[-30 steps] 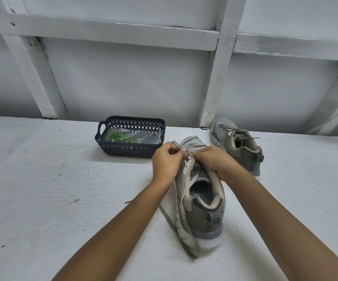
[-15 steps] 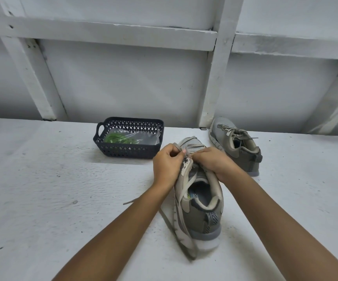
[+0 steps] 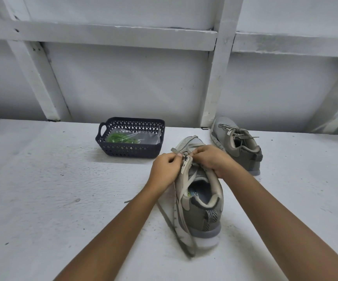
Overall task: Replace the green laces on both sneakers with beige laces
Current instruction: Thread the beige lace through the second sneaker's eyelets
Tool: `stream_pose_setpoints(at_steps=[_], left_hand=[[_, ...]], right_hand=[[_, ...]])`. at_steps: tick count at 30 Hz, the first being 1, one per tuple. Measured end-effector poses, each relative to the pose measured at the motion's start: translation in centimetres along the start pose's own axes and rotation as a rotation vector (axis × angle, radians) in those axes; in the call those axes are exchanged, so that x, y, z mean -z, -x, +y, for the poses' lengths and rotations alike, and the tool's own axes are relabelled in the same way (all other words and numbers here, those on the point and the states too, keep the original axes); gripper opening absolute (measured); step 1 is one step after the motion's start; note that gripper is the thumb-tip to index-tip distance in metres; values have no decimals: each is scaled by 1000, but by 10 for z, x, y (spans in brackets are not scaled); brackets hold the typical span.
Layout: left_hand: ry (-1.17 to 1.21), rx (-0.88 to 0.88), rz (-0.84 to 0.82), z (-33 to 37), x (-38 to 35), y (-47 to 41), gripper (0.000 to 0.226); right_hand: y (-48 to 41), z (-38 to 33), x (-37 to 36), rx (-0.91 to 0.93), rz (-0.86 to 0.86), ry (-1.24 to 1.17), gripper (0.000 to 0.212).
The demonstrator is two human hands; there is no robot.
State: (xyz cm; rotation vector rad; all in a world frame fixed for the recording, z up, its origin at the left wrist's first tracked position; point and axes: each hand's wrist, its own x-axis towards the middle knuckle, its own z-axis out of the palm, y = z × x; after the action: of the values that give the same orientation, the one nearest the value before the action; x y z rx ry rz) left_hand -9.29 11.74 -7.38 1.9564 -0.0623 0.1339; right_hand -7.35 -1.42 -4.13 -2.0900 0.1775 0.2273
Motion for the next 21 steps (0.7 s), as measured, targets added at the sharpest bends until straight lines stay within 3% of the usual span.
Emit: stream_pose_setpoints(at_steps=[2, 9, 15, 17, 21], left_hand=[[-18, 8, -24, 4, 2, 2, 40], [68, -9, -175, 15, 1, 19, 74], [3, 15, -60, 16, -7, 31, 27], [-17, 29, -1, 19, -7, 35, 21], [-66, 16, 62, 18, -8, 38, 29]], right_hand=[[1, -1, 1, 5, 4, -7, 26], [4, 0, -3, 8, 67, 7, 18], [8, -3, 0, 5, 170, 95, 16], [9, -2, 4, -37, 209, -20, 15], [13, 4, 8, -13, 272, -606, 20]])
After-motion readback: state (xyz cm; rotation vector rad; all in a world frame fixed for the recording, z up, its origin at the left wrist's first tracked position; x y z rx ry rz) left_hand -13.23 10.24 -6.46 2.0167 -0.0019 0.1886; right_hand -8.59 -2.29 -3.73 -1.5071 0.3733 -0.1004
